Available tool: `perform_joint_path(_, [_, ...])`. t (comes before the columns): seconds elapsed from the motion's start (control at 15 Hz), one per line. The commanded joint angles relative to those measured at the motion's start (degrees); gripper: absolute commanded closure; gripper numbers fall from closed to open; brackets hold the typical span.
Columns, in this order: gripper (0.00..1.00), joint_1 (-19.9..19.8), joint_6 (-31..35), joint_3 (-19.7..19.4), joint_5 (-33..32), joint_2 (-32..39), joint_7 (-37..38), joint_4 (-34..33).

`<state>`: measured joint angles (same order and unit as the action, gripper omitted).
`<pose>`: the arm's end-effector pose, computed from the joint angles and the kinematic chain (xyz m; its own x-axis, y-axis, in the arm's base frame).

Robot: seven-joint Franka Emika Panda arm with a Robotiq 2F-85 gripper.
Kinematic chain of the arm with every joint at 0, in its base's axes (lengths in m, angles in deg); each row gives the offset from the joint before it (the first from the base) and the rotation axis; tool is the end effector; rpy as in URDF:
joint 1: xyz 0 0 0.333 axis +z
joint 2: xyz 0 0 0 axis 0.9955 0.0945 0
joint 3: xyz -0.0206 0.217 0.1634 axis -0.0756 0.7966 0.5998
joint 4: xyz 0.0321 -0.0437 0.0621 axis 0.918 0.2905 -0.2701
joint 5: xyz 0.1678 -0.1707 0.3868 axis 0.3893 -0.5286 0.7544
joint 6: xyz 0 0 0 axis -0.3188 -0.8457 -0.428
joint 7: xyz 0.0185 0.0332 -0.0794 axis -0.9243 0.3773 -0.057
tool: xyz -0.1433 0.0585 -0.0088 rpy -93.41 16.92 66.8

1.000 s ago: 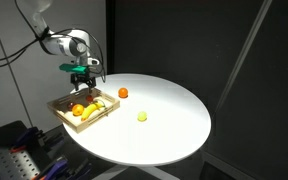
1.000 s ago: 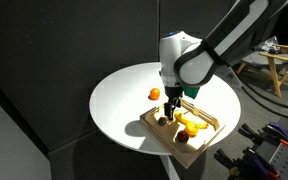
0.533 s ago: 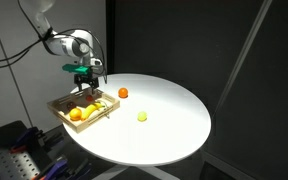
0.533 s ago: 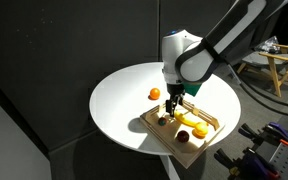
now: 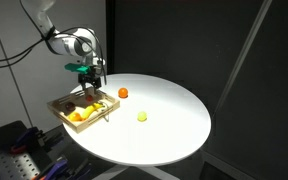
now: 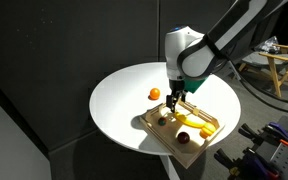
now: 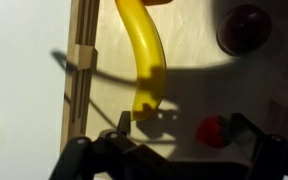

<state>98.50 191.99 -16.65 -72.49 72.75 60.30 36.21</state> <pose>0.5351 0.1619 0.0751 0.9797 0.1720 -0.1027 0.1805 -0.9803 0.0799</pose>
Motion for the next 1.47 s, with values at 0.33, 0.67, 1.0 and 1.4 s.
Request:
perform_joint_path(0.33, [0.0, -2.4, -0.4, -0.4, 1.7, -3.4, 3.7, 2.5])
perform_joint_path(0.67, [0.0, -4.4, 0.2, -0.5, 2.2, -4.4, 2.8, 4.6])
perform_joint_path(1.0, [0.0, -4.8, 2.4, -0.5, 1.0, -5.2, 2.2, 7.1])
perform_joint_path(1.4, [0.0, -3.8, 7.0, -0.9, -1.9, -4.8, 2.6, 9.3])
